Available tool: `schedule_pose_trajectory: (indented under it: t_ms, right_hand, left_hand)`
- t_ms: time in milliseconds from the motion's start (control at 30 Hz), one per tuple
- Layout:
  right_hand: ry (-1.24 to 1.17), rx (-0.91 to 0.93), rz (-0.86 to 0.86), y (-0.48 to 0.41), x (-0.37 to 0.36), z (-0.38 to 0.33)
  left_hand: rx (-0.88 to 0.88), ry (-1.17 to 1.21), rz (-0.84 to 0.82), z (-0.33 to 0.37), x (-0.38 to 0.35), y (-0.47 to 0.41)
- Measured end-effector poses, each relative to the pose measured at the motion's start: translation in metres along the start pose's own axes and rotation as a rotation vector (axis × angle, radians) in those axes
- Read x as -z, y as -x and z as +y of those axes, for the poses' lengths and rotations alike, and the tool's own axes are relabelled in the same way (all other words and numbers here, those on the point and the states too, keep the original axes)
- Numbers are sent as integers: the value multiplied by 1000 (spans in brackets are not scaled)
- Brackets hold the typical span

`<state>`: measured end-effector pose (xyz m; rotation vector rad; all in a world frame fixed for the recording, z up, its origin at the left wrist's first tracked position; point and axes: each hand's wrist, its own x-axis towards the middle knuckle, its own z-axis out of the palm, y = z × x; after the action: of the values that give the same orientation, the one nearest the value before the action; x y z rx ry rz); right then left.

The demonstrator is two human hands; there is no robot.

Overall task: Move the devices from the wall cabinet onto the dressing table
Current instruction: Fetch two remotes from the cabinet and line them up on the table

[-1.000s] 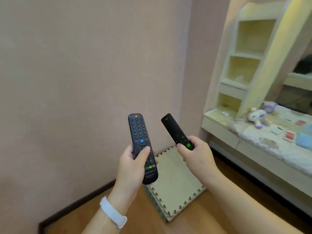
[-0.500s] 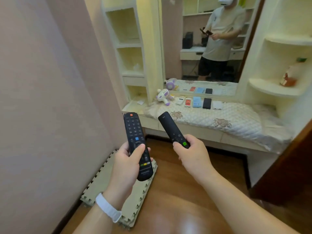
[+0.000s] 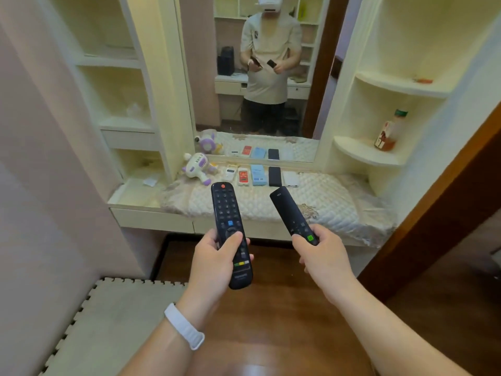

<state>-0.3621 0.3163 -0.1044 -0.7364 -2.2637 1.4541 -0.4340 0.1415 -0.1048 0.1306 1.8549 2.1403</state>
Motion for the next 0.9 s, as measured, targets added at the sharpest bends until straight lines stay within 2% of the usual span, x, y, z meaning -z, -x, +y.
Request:
schedule_pose_trajectory:
  t_ms: [200, 433, 700, 900]
  right_hand:
    - [46, -8, 43, -63, -38, -16]
    - [114, -59, 86, -109, -47, -11]
    - [50, -98, 136, -171, -24, 15]
    - [-10, -155, 114, -242, 7, 50]
  left_hand:
    - [47, 37, -84, 1, 20, -92]
    - [95, 7, -174, -5, 5, -157]
    - [138, -72, -247, -17, -50, -214]
    - [131, -150, -205, -28, -114, -262]
